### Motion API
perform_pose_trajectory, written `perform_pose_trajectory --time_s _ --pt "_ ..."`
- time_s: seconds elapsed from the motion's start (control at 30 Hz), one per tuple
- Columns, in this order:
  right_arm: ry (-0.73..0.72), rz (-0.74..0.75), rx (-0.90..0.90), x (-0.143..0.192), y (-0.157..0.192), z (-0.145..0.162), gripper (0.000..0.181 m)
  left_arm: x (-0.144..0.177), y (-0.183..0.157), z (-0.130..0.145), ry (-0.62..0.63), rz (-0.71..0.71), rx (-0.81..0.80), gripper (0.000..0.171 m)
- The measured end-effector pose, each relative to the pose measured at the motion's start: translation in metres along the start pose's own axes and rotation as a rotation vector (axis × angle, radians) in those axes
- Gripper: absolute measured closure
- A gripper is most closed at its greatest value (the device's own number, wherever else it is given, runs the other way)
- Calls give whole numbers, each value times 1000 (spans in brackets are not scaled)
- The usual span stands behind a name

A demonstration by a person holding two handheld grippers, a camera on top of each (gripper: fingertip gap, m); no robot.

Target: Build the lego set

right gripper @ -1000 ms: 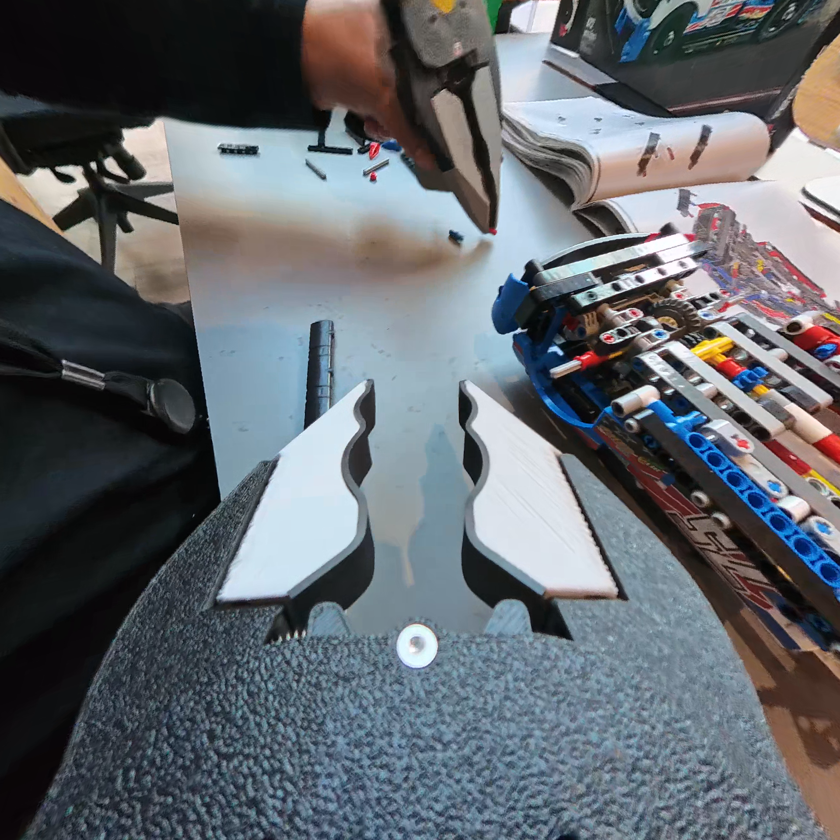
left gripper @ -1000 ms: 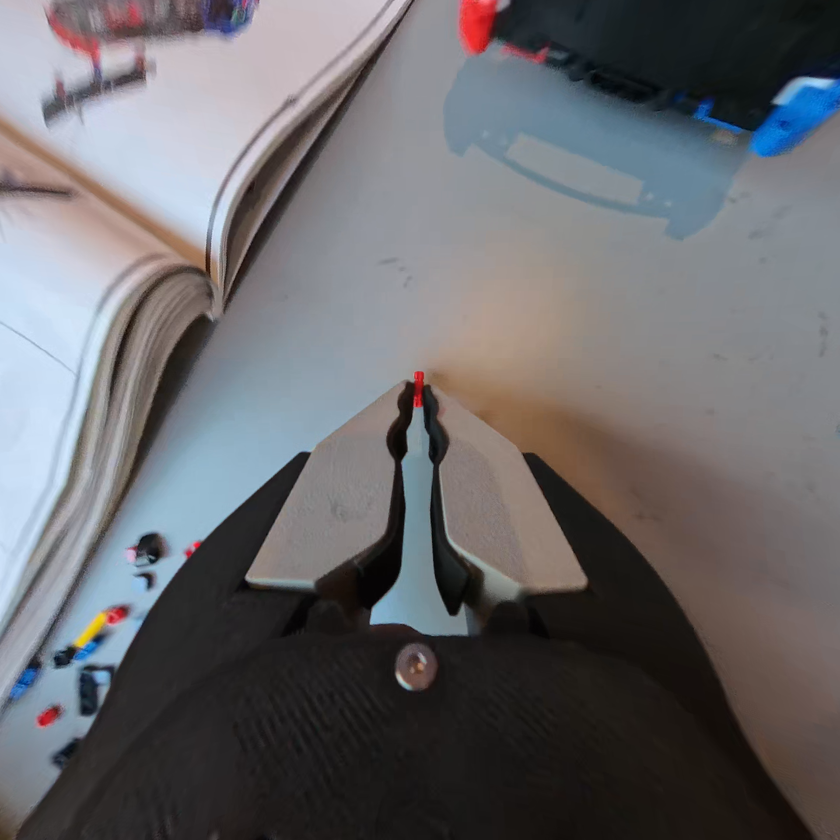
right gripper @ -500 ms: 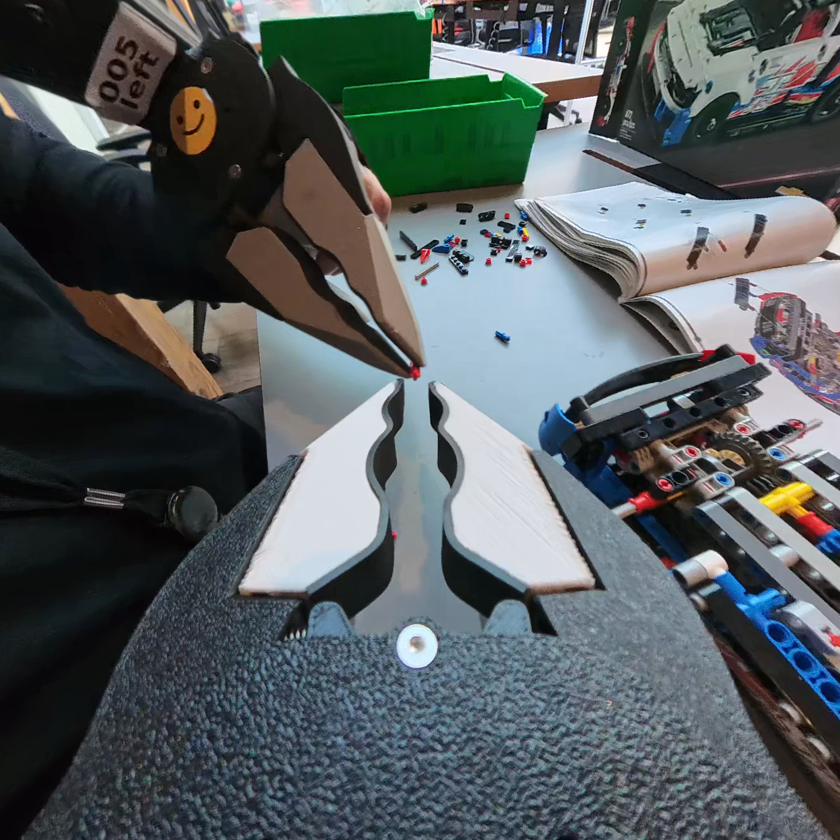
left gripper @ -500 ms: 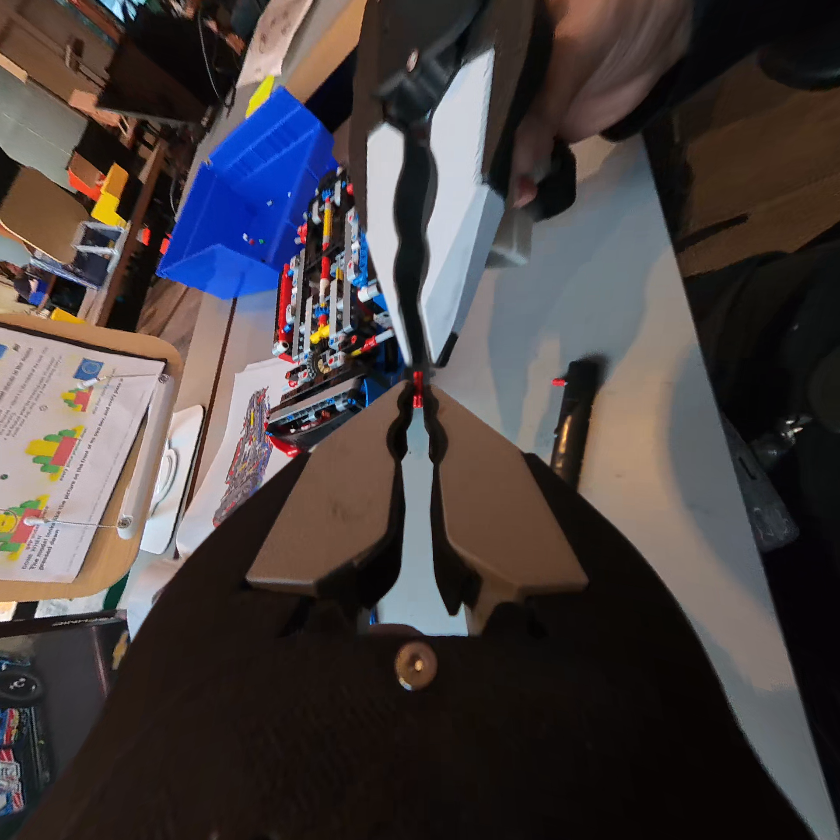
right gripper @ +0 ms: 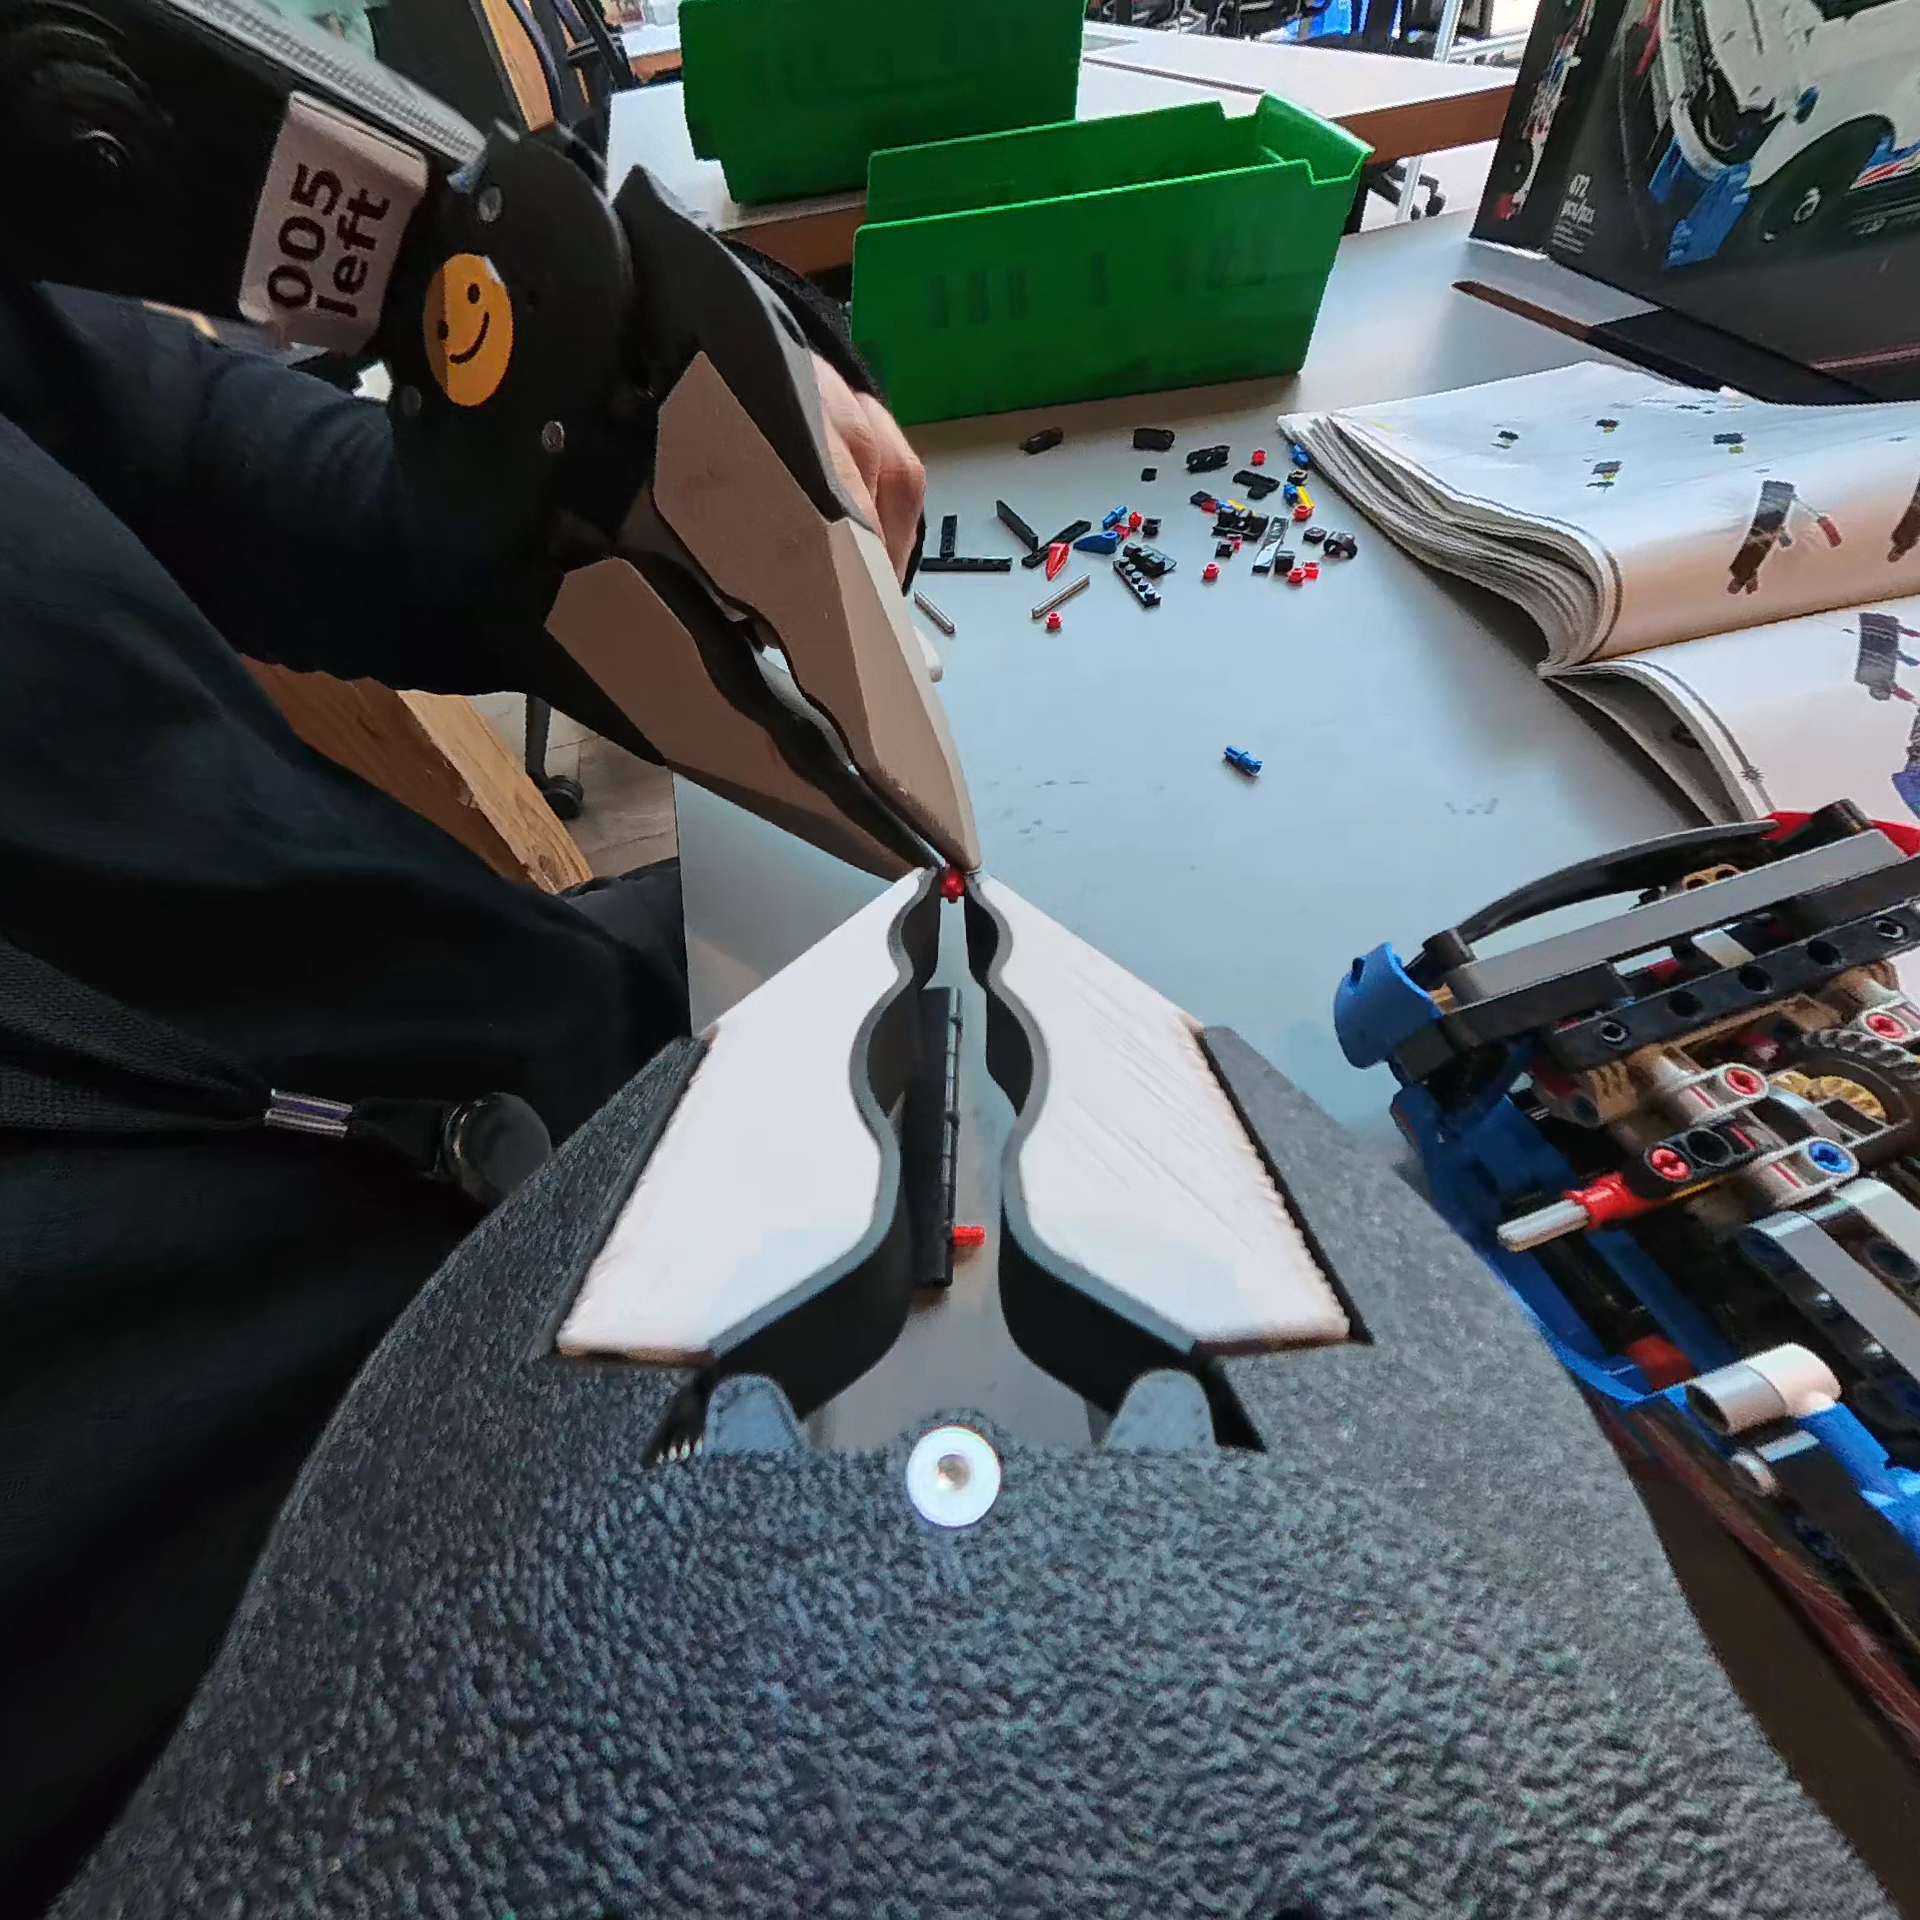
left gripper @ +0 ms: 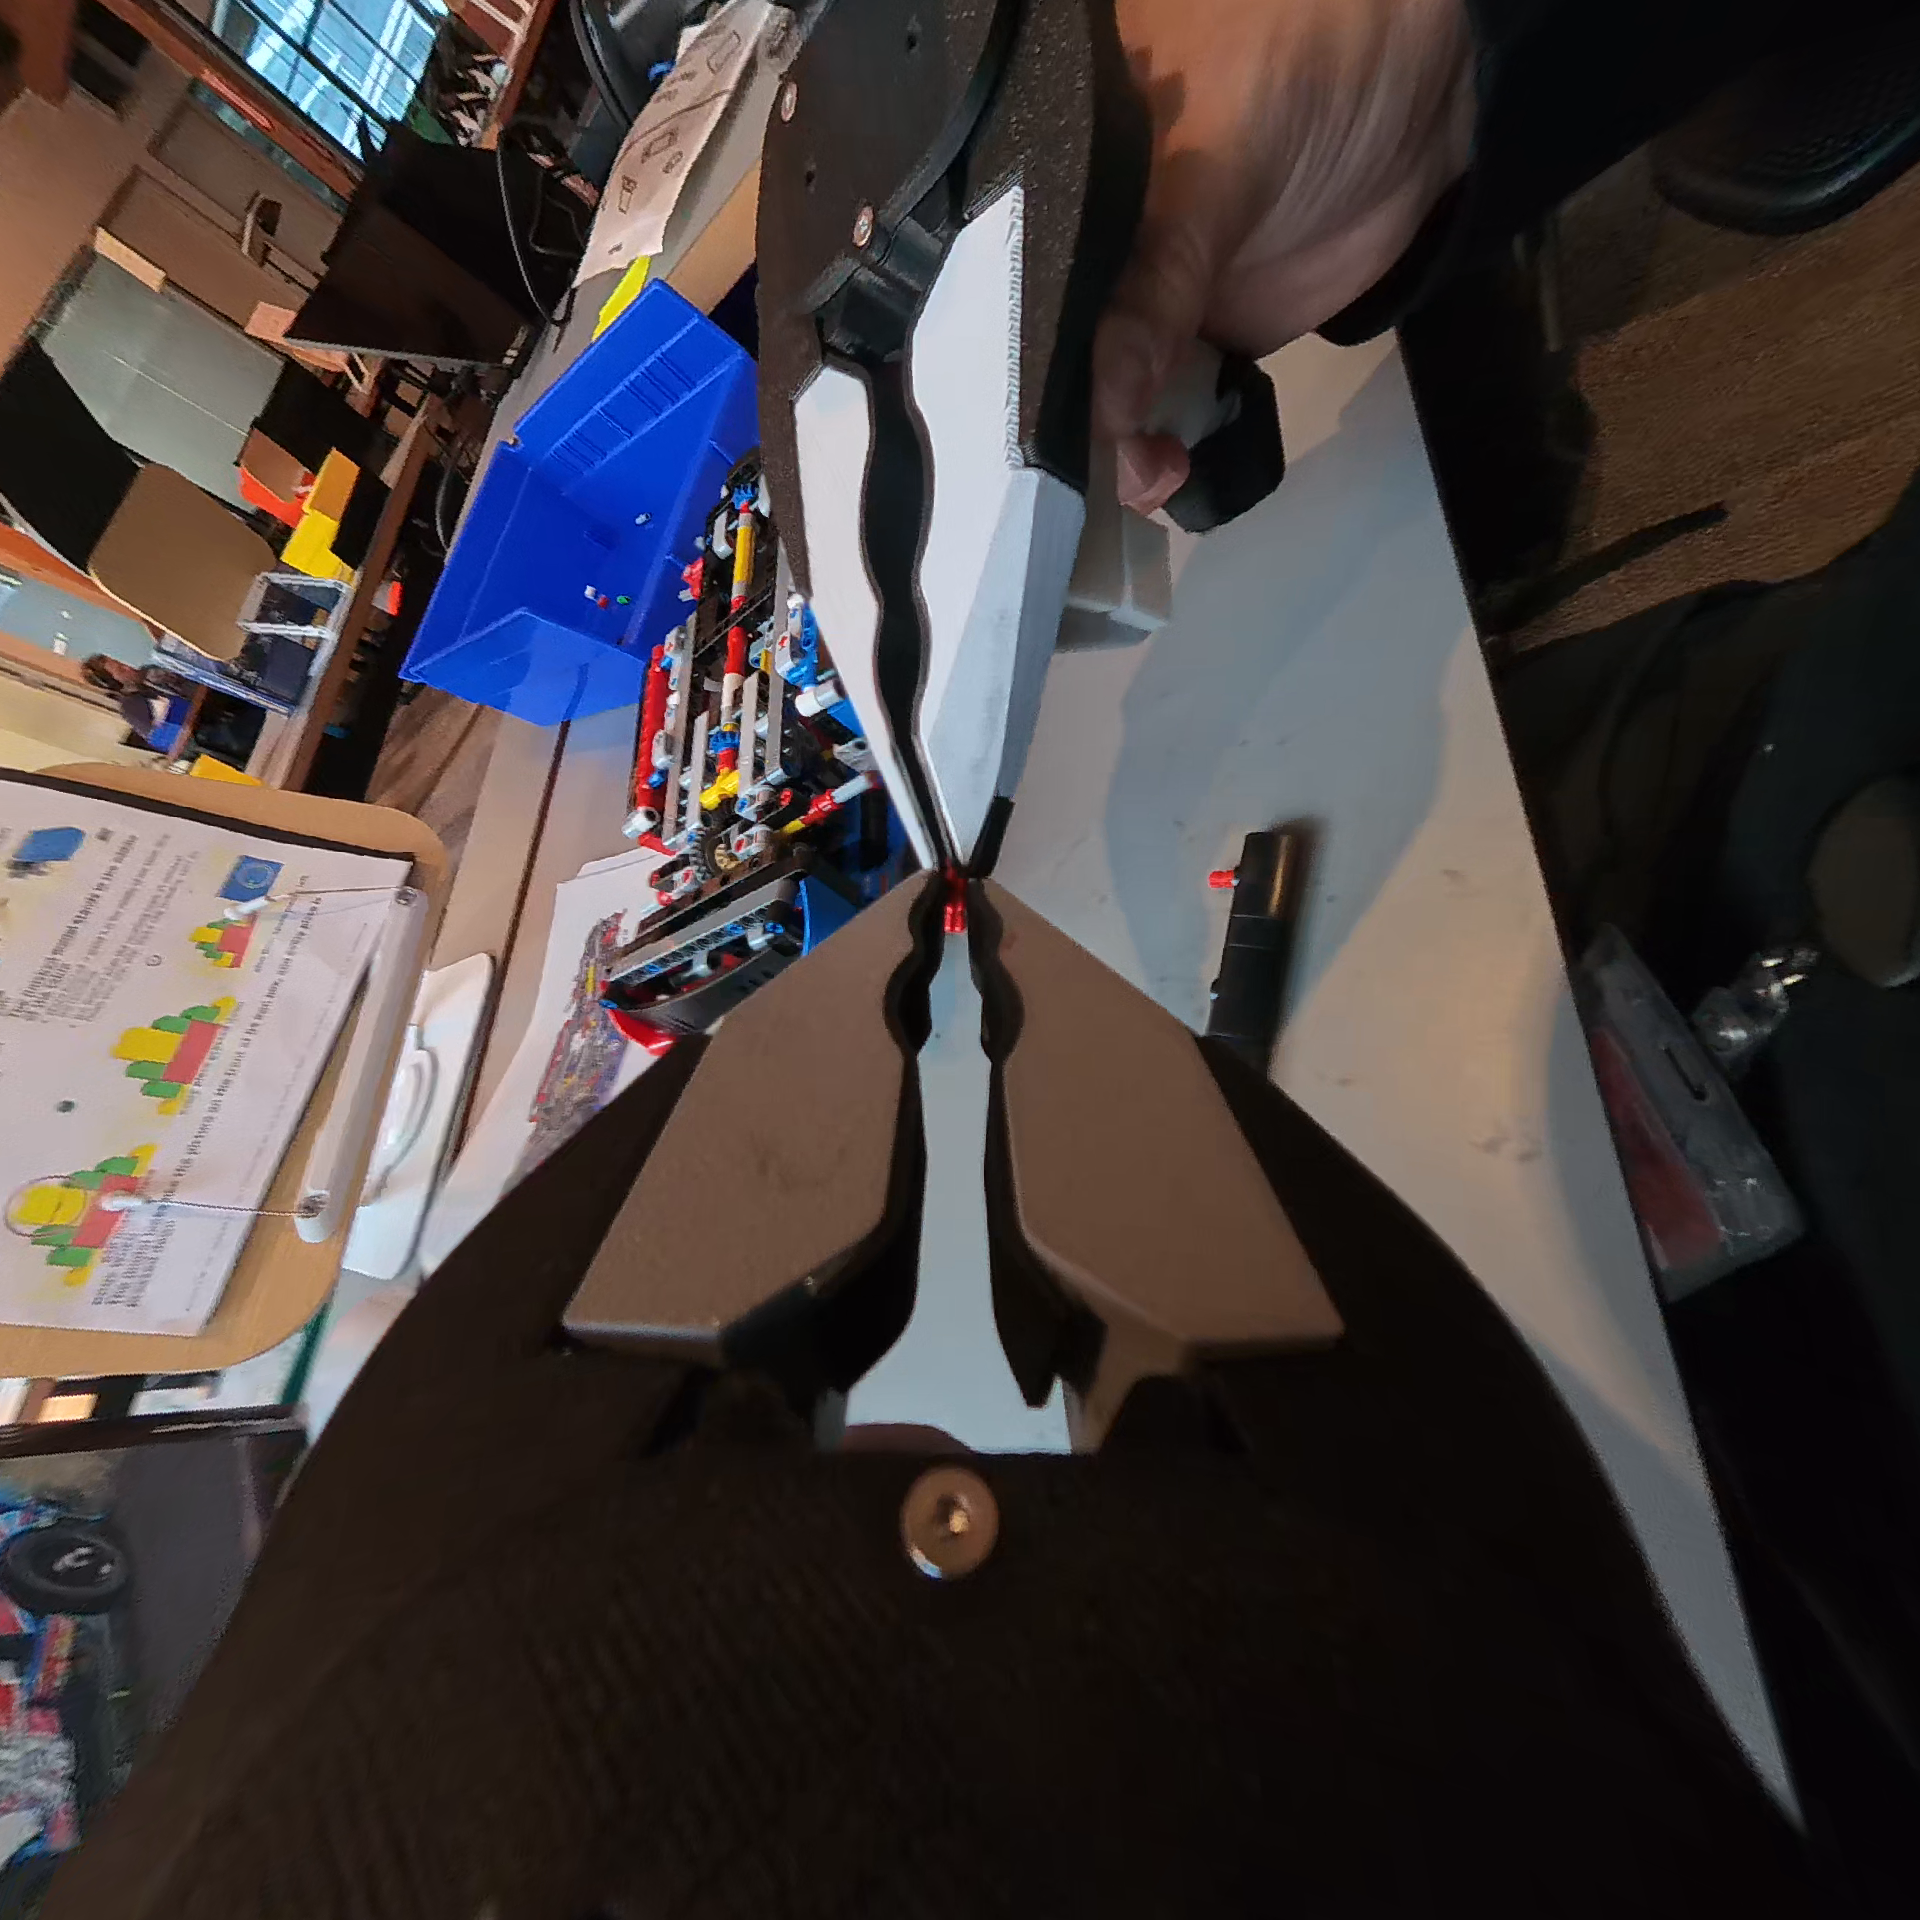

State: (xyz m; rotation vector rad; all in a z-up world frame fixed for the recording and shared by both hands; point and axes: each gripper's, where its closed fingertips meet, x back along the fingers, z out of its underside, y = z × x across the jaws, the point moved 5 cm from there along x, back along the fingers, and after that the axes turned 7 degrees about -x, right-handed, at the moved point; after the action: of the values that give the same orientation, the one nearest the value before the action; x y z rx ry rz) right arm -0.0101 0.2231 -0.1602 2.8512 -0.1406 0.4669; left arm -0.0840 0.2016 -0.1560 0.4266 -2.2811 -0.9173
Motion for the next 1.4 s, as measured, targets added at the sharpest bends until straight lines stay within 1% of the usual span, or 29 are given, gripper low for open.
perform_pose_trajectory --time_s 0.07,0.13,0.2,0.27,0.33,0.4,0.53,0.63,0.67,0.7,0.8,0.83,0.93,1.0,1.07,1.1,1.17,1.23,1.3,1.4 --pt "34 17 7 1 -2 5 177 -1 -2 3 -3 57 87 171" --pt "82 55 32 6 -9 15 177 -2 -4 13 34 134 220 163" --pt "141 70 33 14 -16 28 177 -2 -13 23 48 281 359 152" --pt "216 97 19 21 -25 45 177 -4 -21 34 75 382 459 147" --pt "271 101 -11 25 -28 59 177 -9 -28 47 138 431 492 142" --pt "296 97 -34 25 -27 69 177 -13 -36 57 198 472 480 135" --pt "366 88 -9 15 -16 81 177 -22 -41 66 252 440 396 134" --pt "401 23 2 4 1 83 177 -29 -28 74 291 328 344 137" --pt "403 16 9 0 5 83 177 -30 -23 79 308 289 328 137" --pt "395 27 28 -2 7 82 177 -31 -22 80 313 282 335 137" --pt "366 65 34 0 4 79 177 -28 -25 79 319 309 449 136" --pt "338 74 30 3 3 77 177 -25 -28 75 309 325 502 136" --pt "258 112 55 11 0 71 177 -21 -36 52 225 350 692 137" --pt "247 124 75 13 -2 70 177 -24 -43 49 257 369 776 135" --pt "264 127 92 12 -5 71 177 -31 -47 53 297 362 788 133" --pt "276 131 98 12 -7 72 177 -34 -47 53 283 354 795 134" --pt "314 149 110 10 -14 75 177 -39 -45 50 255 383 822 133" --pt "346 173 132 7 -20 76 177 -42 -43 52 249 391 802 136" --pt "354 173 136 2 -23 74 177 -45 -39 57 244 384 758 149" --pt "356 162 110 -5 -26 71 177 -47 -34 63 246 403 694 159"
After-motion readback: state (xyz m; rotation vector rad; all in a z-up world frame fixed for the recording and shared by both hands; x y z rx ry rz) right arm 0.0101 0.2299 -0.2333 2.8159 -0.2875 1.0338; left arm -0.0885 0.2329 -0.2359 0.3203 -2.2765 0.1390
